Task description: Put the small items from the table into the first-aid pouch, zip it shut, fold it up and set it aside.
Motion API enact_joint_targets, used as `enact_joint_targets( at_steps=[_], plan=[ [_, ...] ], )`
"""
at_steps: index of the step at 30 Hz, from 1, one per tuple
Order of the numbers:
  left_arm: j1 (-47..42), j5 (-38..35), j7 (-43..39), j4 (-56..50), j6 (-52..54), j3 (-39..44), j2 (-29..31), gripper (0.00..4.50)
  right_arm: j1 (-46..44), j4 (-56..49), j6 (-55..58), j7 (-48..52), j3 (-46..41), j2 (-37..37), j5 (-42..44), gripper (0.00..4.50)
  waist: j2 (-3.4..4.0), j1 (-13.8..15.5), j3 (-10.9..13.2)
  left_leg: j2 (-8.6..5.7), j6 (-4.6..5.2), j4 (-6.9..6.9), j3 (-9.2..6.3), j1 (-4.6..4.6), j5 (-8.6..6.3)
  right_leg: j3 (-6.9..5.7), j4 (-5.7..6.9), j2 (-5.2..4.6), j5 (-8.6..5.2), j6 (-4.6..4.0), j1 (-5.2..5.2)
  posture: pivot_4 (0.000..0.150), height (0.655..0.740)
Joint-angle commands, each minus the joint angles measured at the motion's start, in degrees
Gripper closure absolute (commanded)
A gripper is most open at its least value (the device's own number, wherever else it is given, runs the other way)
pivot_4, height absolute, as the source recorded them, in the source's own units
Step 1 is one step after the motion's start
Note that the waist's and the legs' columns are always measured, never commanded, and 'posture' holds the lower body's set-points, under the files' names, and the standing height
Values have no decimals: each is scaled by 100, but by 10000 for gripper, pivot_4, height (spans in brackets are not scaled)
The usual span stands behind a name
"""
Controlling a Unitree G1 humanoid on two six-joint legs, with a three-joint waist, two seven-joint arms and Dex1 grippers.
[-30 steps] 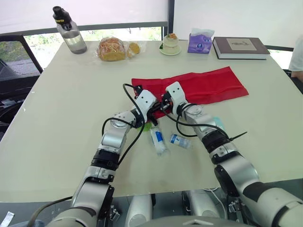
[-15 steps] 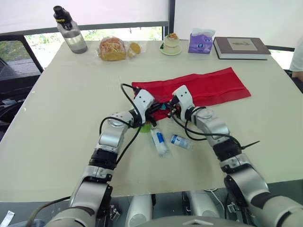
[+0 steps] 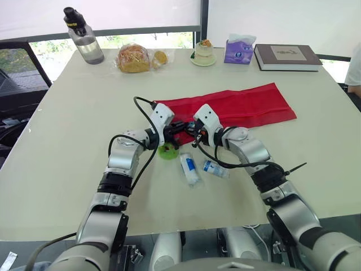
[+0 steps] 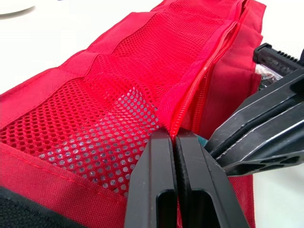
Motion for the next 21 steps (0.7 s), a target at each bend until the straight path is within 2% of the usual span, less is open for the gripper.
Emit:
enact_joint_targets(
  at_steps=[1,14,21],
  plan=[
    [-38,-129,-93,-248,3,8,2,45000,-292,340,-426,-314,-105,144,-176,44051,0,1,0,0,0,0,0,0,0,0,0,0,0,0,-1,1500,7400],
    [140,-106,-177,-514,91,-85,-21,45000,-796,1499,-1625,-1110,-563,463,-353,44051,1,-2,1,1,0,0,0,1,0,1,2,0,0,0,0,1500,7400],
    [185,-11,-128,-225,-115,-27,45,45000,-287,828,-1566,-641,-470,357,-279,44051,1,2,1,1,0,0,1,-1,0,1,-1,-1,0,0,0,1500,7400]
  ],
)
